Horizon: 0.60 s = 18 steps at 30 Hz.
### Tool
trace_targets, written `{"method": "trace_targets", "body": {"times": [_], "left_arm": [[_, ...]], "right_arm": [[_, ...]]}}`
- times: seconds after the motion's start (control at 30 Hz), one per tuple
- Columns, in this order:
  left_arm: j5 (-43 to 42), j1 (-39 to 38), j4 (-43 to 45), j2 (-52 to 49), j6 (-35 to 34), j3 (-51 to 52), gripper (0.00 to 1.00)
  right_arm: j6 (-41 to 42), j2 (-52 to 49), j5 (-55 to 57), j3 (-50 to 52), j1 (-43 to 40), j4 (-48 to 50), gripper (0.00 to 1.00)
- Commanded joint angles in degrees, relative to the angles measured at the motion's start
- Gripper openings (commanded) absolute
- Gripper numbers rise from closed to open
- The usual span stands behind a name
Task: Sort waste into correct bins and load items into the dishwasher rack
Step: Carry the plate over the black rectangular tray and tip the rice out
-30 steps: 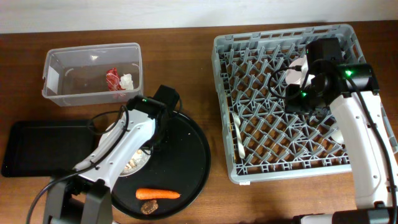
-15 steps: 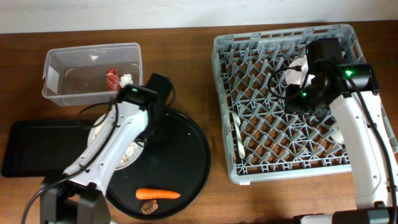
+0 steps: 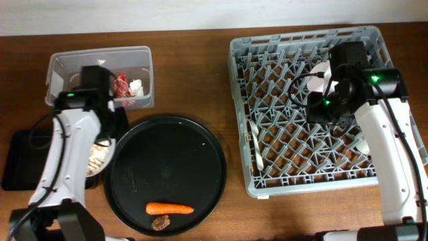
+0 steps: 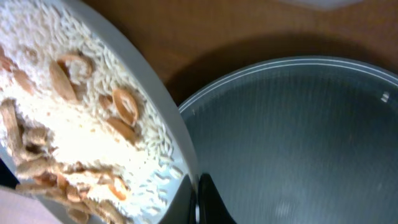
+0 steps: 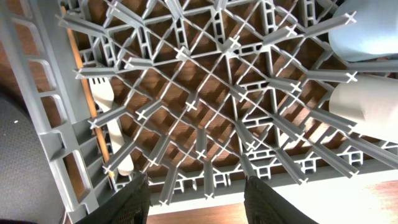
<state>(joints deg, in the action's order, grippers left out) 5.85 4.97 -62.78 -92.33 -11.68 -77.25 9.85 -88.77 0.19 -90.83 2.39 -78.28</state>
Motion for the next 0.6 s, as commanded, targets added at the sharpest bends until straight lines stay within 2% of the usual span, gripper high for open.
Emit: {"method": "trace_targets", "body": {"times": [0.0,0.23,0.57], "left_arm": [[-5.4,5.2,3.4,1.6,4.3,-1.4,0.00],[-12.4,12.8,7.5,1.6,6.4,-1.4,0.00],[-28.9,23.5,8.1,1.6,9.6,-1.4,0.00]], "right_arm": [[-0.4,-0.1,0.5,0.3,-0.2,-0.4,0.52],[-0.4,-0.1,0.5,0.3,-0.2,-0.6,0.52],[-0.4,-0.1,0.5,0.3,-0.2,-0.7,0.52]]}}
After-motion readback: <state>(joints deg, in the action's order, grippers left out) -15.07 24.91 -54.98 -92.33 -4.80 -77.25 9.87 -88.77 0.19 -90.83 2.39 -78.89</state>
